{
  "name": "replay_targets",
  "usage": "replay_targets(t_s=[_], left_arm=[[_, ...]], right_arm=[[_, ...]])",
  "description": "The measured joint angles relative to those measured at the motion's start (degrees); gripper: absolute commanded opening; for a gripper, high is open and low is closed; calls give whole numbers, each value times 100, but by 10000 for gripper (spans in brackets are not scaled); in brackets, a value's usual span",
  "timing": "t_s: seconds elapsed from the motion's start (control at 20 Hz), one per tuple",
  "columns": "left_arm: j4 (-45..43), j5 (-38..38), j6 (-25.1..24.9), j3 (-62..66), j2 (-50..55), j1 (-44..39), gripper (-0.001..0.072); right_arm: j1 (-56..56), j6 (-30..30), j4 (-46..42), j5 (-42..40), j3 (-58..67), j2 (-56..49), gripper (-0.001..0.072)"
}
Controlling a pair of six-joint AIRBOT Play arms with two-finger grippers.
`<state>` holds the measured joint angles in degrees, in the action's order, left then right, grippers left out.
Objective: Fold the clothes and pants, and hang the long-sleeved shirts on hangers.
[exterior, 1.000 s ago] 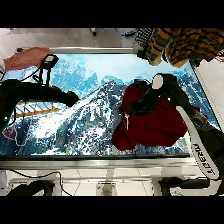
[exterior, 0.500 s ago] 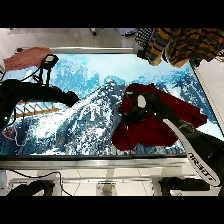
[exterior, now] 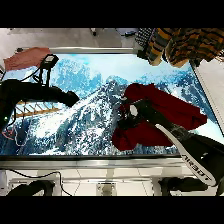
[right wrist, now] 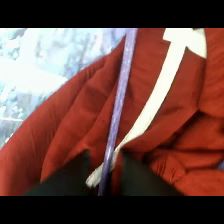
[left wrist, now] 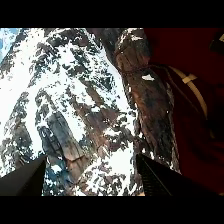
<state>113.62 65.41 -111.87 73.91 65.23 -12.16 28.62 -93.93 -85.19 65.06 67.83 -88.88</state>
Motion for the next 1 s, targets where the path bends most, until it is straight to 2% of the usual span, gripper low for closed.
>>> replay_targets(t_s=[0.1, 0.15, 0.4, 0.65, 1.0], left_arm=[[0, 0, 0, 0, 0, 0, 656], [0, -2, 0, 0, 0, 0, 656], [-85, -2, 0, 0, 0, 0, 656], [-118, -2, 0, 0, 0, 0, 657], [-125, -2, 0, 0, 0, 0, 656]], right_arm=[[35, -70, -13, -162, -7, -81, 64], [44, -114, -7, -240, -7, -107, 44], [61, 46, 13, -94, 195, -33, 42], [-199, 529, 162, 428, 925, 728, 41], [-1899, 1001, 1163, 994, 2594, 1799, 41]])
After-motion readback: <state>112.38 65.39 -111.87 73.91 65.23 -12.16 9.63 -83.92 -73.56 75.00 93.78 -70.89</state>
